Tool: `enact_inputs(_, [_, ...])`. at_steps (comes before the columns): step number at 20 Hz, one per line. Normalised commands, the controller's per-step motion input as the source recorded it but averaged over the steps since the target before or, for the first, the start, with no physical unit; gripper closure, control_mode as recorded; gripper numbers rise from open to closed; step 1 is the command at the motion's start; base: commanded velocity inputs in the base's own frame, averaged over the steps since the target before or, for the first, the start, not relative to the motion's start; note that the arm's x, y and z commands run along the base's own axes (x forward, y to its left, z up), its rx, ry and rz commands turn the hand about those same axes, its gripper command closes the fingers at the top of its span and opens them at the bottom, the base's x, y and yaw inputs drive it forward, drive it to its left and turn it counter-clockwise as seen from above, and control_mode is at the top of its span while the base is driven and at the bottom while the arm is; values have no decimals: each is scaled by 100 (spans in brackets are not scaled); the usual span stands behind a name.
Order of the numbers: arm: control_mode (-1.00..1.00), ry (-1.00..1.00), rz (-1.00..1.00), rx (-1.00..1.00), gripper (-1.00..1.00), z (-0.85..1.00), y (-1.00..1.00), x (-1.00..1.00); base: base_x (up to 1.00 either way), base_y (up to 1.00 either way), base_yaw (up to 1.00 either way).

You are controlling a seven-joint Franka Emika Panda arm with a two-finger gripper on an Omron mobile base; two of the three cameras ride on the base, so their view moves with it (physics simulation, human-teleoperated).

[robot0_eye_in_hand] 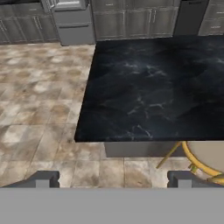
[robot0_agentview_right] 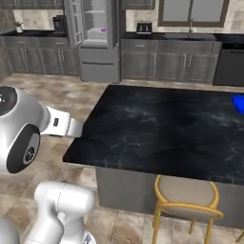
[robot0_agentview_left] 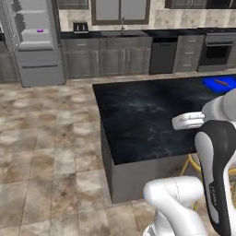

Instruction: Take the cake and donut from the fridge and place them on the empty tray on the dining counter.

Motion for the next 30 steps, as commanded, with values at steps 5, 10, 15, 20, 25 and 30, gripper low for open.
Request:
enact_inputs(5, [100,0,0,0,-100,0,0,0,-20,100,0])
enact_inputs(10, [100,0,0,0,-100,0,0,0,-7,100,0])
enact_inputs(15, [100,0,0,0,-100,0,0,0,79,93,-2])
enact_inputs(20, [100,0,0,0,-100,0,0,0,100,54,-11])
enact_inputs(25, [100,0,0,0,-100,0,0,0,100,58,-12])
enact_inputs(30, [100,0,0,0,-100,0,0,0,100,62,-5])
